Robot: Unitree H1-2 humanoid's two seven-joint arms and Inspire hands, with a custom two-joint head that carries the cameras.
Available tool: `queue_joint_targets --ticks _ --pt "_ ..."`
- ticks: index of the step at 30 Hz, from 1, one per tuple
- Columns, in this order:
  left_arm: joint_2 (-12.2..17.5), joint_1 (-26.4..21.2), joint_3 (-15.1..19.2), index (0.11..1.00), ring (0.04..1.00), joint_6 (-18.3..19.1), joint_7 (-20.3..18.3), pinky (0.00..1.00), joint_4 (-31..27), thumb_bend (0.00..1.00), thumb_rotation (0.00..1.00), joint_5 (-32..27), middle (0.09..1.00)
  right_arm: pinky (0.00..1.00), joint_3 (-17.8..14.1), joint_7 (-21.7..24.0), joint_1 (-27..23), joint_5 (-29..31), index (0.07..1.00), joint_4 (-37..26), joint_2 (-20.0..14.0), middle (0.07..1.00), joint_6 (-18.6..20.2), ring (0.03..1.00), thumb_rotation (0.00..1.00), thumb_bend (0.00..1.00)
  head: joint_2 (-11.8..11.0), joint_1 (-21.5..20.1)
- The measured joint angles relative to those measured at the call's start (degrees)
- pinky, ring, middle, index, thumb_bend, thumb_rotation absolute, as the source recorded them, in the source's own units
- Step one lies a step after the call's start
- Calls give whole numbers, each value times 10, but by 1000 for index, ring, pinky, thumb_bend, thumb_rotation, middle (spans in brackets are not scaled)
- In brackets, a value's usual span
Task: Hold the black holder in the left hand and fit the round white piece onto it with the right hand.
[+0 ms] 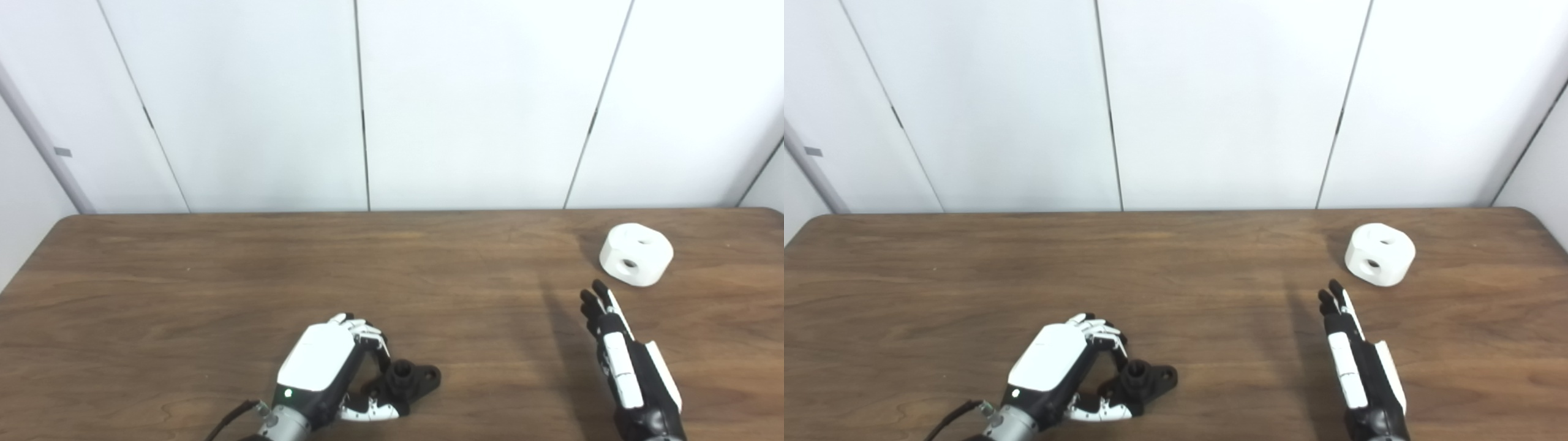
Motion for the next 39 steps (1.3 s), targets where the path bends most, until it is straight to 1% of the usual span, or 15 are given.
queue_joint_targets --ticks 9,13,17,19,21,22,24,25,26,28,29,30,35,37,39 --pt "-7 16 -5 485 845 -28 0 937 -5 521 48 14 748 1000 -6 -2 -2 -1 973 -25 0 953 32 966 999 562 25 -14" --pt "-10 19 -5 485 842 -39 -1 943 -5 521 48 16 750 1000 -7 -2 -5 -3 965 -29 0 965 46 972 928 540 33 -18" --pt "-12 20 -5 485 840 -41 -2 942 -5 521 48 19 752 988 -10 -3 -10 -10 947 -37 -1 961 51 960 817 544 37 -25" --pt "-12 20 -5 485 843 -41 -3 944 -5 521 49 19 753 921 -10 -10 -14 -39 903 -37 -1 925 54 916 763 583 36 -31" --pt "-12 20 -4 485 844 -41 -4 946 -5 521 49 19 753 873 -8 -24 -19 -86 863 -39 -1 900 68 899 702 614 35 -38" --pt "-12 20 -4 485 842 -42 -4 945 -5 521 49 19 752 866 -9 -29 -22 -106 855 -39 -1 896 76 896 671 621 33 -44" --pt "-11 20 -2 485 838 -46 -4 938 -5 521 48 18 748 890 -11 -34 -30 -133 846 -42 -1 892 93 900 567 673 26 -68" --pt "-11 20 -1 485 837 -50 -4 936 -3 521 48 18 747 896 -13 -36 -36 -145 845 -44 -1 891 101 901 540 691 26 -68" --pt "-10 20 0 485 837 -55 -3 936 -2 521 48 17 747 894 -16 -39 -43 -155 840 -47 -1 885 113 896 509 710 22 -82" --pt "-9 21 2 485 840 -61 -3 939 -1 521 47 16 748 914 -21 -45 -58 -179 834 -51 -2 887 130 900 461 770 22 -91" --pt "-8 21 4 485 841 -62 -4 941 -1 521 47 15 749 921 -23 -46 -67 -191 832 -52 -2 887 141 902 445 785 22 -91" --pt "-8 21 6 485 843 -62 -5 945 -1 521 47 15 751 917 -26 -46 -74 -197 827 -52 -4 883 145 899 429 798 19 -103" --pt "-2 21 9 485 834 -69 -7 926 -1 521 48 14 748 819 -30 -46 -113 -249 819 -50 -32 852 160 847 416 850 8 -149" --pt "2 21 12 486 828 -76 -7 915 -1 521 48 14 743 860 -32 -45 -128 -272 825 -45 -44 892 162 891 373 842 5 -168" --pt "5 22 15 485 823 -83 -8 906 -1 522 47 13 740 883 -41 -38 -145 -288 827 -35 -50 908 164 908 351 832 4 -173"
